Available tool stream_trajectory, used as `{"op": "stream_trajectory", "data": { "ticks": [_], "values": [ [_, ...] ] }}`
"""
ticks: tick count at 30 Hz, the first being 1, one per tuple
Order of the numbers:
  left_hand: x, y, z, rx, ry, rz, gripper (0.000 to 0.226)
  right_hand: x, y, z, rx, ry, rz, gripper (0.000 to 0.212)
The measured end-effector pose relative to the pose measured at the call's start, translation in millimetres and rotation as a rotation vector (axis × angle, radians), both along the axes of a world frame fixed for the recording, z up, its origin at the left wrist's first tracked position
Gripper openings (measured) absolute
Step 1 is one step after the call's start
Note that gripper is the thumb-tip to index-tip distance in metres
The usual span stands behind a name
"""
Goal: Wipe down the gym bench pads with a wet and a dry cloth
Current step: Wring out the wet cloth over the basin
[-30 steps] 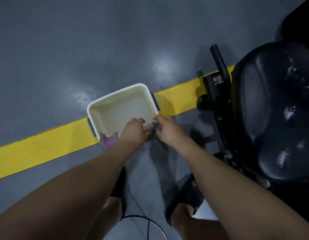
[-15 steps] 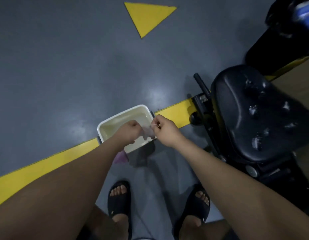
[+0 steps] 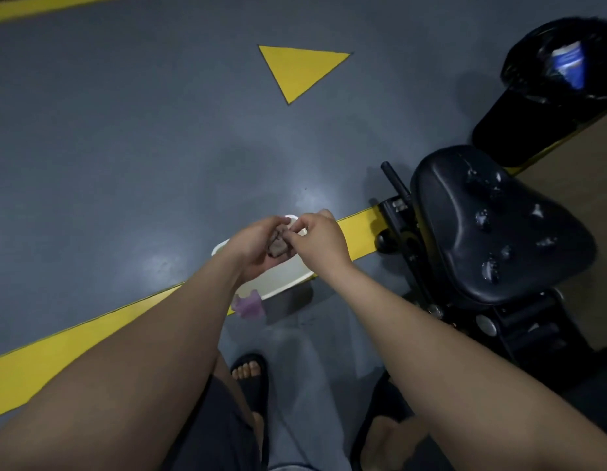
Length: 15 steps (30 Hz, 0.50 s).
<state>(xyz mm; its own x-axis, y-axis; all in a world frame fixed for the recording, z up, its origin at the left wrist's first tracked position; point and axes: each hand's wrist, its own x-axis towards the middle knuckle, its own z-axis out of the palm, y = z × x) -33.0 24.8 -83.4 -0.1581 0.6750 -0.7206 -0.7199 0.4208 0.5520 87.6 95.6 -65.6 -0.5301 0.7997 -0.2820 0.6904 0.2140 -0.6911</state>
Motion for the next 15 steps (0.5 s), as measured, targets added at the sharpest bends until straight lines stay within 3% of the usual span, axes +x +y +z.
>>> {"op": "stream_trajectory", "data": {
  "ticks": [2,8,13,15],
  "values": [
    [-2.2,-1.4,4.7,-0.002,0.135,-0.103,0.020,0.1,0.4,3.4,0.019,-0.020,0.043,0.012],
    [-12.4,7.8,-14.5,-0.195,0.440,-0.111,0.010,43.2,13.9,18.8,-0.018,-0.239,0.136,0.018],
    [2.0,30.0,-26.3,-0.332,0.692,-0.150,0.054,77.2,11.4,5.9,-0.123,-0.315,0.159,0.016],
    [5.3,37.6,-30.0,-0.387,0.747,-0.144,0.057,76.0,16.0,3.4,-0.163,-0.353,0.227,0.017]
  ]
}}
